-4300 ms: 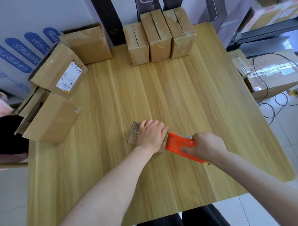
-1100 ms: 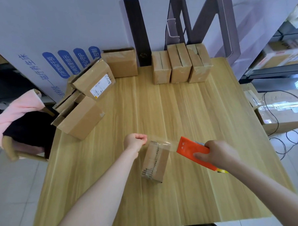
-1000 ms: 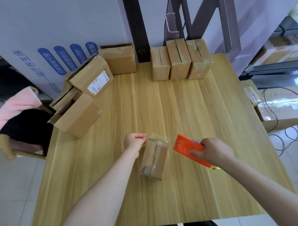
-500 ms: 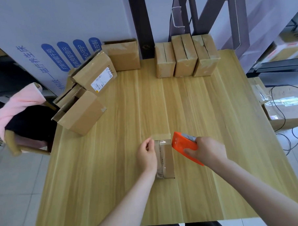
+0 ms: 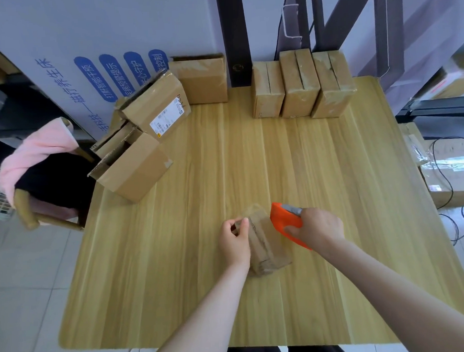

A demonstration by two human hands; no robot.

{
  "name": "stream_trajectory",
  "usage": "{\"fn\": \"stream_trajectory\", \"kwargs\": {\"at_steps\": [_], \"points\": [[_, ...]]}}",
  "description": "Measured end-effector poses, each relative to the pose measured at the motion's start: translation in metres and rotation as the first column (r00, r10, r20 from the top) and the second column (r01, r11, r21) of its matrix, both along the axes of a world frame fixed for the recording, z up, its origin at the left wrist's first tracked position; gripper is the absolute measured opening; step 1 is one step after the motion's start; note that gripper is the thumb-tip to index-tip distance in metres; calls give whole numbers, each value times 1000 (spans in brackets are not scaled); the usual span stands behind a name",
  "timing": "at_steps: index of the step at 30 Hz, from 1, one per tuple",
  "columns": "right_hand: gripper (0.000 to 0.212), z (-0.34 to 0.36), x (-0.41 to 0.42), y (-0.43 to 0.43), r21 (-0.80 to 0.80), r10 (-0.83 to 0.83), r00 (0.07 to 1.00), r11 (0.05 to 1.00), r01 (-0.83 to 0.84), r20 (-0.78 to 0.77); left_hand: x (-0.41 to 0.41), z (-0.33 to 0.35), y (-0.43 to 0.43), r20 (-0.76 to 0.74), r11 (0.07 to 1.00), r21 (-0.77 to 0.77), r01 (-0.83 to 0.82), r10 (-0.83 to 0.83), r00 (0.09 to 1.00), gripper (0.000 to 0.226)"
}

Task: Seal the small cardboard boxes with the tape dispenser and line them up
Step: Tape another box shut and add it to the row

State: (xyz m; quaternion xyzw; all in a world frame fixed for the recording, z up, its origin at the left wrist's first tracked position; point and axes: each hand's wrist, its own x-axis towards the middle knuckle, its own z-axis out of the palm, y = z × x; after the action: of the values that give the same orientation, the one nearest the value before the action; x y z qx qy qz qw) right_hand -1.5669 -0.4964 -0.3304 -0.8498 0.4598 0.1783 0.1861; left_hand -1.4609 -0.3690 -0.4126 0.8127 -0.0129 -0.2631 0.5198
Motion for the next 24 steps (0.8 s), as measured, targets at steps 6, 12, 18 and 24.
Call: {"fn": "stream_trajectory", "kwargs": {"at_steps": [6, 12, 18, 24], "points": [[41, 17, -22, -4, -35, -360, 865, 918, 396, 349, -21, -2, 14, -82, 998, 32, -58, 61, 995, 22], [32, 22, -10, 17, 484, -670, 453, 740, 466, 588, -17, 7, 18, -40, 997, 76, -17, 20, 999, 29], [26, 18, -8, 28, 537, -690, 464, 723, 434, 555, 30, 17, -6, 427, 853, 365, 373, -510, 747, 55], [22, 21, -9, 29, 544, -695, 460, 719, 433, 552, 53, 24, -27, 292, 613, 621, 488, -759, 582, 23]]}}
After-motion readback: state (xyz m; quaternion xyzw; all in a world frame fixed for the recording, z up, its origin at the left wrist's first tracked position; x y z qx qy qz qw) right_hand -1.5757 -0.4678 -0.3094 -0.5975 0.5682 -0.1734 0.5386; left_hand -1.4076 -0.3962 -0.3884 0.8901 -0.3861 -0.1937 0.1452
